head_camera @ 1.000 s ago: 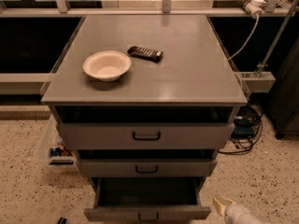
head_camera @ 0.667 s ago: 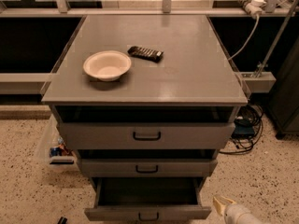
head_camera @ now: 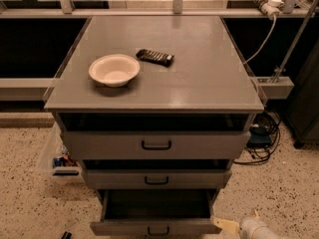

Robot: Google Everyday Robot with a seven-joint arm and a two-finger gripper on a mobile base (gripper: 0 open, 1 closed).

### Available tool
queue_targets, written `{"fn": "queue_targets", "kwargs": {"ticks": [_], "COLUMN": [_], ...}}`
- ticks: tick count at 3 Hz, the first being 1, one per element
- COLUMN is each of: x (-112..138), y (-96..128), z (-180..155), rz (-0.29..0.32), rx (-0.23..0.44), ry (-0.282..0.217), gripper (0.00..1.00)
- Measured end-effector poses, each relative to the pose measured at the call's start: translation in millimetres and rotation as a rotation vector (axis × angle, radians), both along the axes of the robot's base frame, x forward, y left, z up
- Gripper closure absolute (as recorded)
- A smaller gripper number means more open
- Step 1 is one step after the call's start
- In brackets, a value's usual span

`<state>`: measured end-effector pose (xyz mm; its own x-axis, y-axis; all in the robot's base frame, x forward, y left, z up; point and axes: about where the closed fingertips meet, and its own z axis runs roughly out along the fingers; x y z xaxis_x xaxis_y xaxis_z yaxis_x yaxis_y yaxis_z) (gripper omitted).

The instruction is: Open bottom drawer

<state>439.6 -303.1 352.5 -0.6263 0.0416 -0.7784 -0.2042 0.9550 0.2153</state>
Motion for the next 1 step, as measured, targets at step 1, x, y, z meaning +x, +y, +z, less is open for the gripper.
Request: {"fn": "queue_targets", "kwargs": {"ticks": [1], "x": [0.0], "y": [0.0], "z": [0.0], "rz": [0.0], "rx": [0.0], "ry": [0.0], "gripper": [0.0]}}
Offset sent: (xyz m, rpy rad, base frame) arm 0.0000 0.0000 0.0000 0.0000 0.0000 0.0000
